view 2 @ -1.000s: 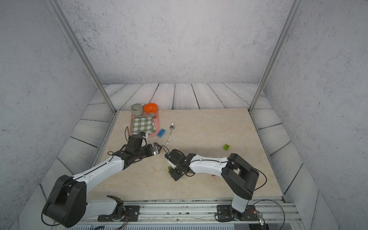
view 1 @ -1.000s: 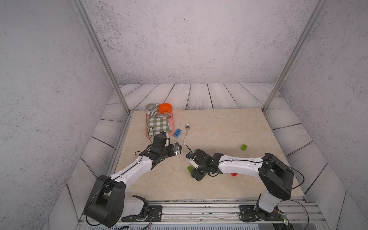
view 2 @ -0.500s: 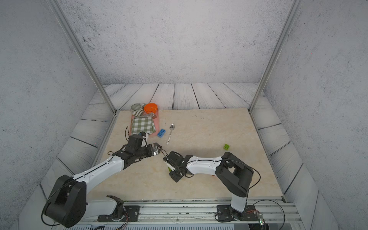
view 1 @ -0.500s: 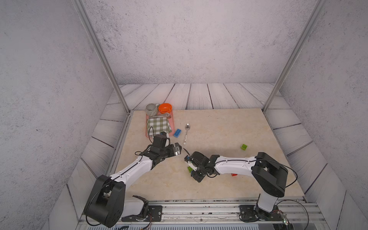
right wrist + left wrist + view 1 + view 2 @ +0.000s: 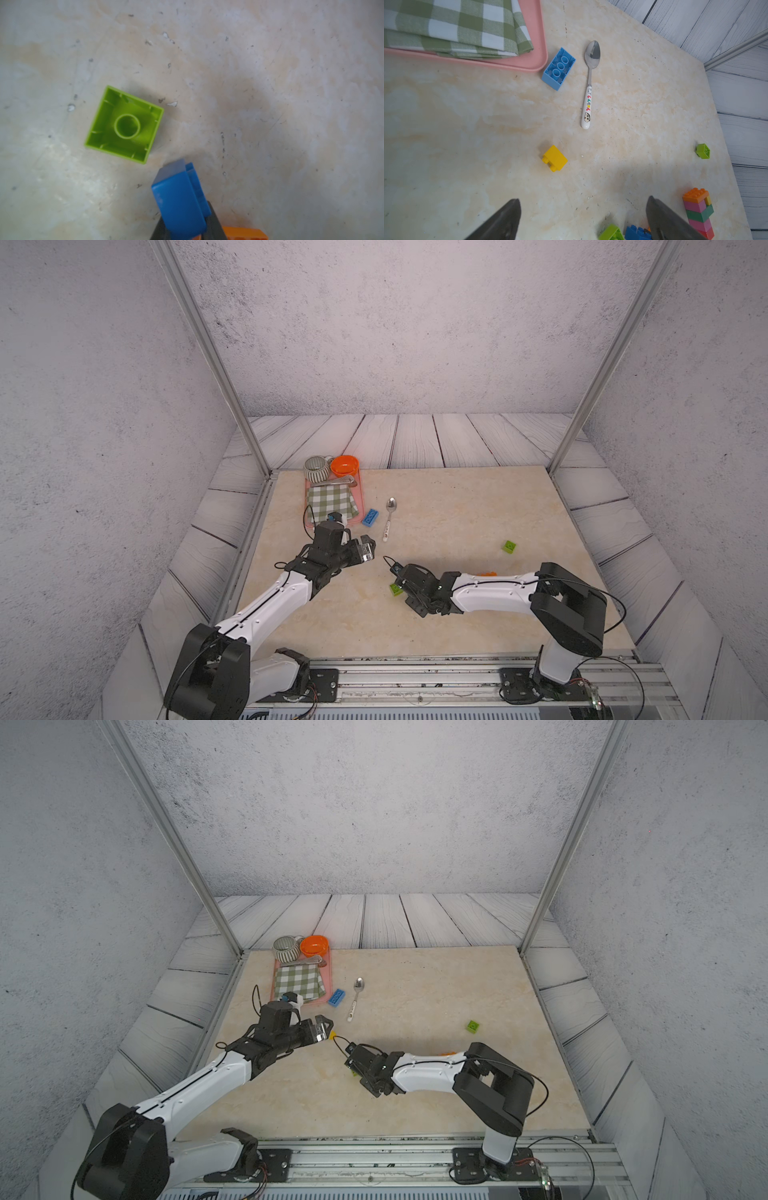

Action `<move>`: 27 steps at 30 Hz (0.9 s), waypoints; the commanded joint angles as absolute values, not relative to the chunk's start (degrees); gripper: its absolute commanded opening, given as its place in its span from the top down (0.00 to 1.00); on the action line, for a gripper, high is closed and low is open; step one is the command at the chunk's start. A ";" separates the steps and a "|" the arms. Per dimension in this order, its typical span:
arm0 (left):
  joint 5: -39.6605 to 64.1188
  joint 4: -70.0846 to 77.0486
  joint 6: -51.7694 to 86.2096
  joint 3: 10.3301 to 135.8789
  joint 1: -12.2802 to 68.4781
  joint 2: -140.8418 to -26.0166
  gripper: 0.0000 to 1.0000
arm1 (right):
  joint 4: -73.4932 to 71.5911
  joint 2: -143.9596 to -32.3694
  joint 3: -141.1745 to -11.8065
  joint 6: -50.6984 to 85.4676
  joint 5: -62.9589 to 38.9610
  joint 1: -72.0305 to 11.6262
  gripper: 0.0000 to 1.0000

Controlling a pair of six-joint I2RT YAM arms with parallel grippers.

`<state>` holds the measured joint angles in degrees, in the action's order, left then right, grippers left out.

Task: Assemble the letter p with lego
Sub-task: Adjust the lego brick at the center of the board.

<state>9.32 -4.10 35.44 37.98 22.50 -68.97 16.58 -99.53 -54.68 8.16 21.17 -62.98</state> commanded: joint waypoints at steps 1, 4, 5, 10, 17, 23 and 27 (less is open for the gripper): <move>7.56 -4.04 35.31 36.86 21.97 -68.04 0.02 | 14.73 -96.49 -53.02 6.87 25.89 -65.08 0.87; 7.59 -3.91 35.37 36.91 21.97 -67.94 0.02 | 13.97 -95.35 -51.30 7.35 25.75 -66.56 0.86; 7.56 -3.95 35.40 36.76 21.97 -67.95 0.02 | 13.68 -95.09 -50.72 7.70 25.75 -67.00 0.86; 7.82 -3.95 35.49 36.89 21.97 -67.90 0.01 | 13.97 -94.34 -48.44 10.11 26.18 -69.80 0.79; 7.90 -4.17 35.39 36.84 21.98 -67.63 0.01 | 15.01 -94.91 -47.09 12.18 26.32 -73.39 0.73; 7.79 -4.44 35.18 36.88 21.97 -67.15 0.01 | 17.60 -95.73 -47.98 12.32 27.09 -77.12 0.55; 7.70 -4.57 35.14 36.88 21.97 -66.91 0.01 | 18.77 -94.35 -48.07 11.98 26.50 -79.16 0.53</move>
<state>8.21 -4.10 35.44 37.60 22.50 -67.90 15.27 -95.64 -47.94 11.75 27.14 -77.87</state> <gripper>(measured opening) 0.987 0.471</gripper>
